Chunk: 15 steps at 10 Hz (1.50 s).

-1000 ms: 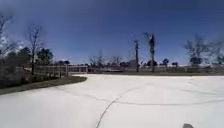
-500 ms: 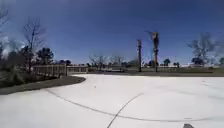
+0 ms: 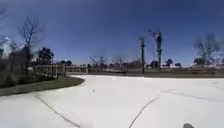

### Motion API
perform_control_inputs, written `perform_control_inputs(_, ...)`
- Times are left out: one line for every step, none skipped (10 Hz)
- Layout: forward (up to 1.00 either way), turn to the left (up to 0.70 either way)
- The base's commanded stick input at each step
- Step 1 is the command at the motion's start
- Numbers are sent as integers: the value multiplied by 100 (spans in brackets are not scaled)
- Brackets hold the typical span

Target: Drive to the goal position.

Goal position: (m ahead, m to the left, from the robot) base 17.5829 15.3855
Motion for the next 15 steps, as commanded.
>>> perform_control_inputs(70, 0)
perform_control_inputs(70, 0)
perform_control_inputs(70, 0)
perform_control_inputs(70, 0)
perform_control_inputs(70, 0)
perform_control_inputs(70, 0)
perform_control_inputs(70, 0)
perform_control_inputs(70, 0)
perform_control_inputs(70, 0)
perform_control_inputs(70, 0)
perform_control_inputs(70, 0)
perform_control_inputs(70, 0)
perform_control_inputs(70, 0)
perform_control_inputs(70, 0)
perform_control_inputs(70, 0)
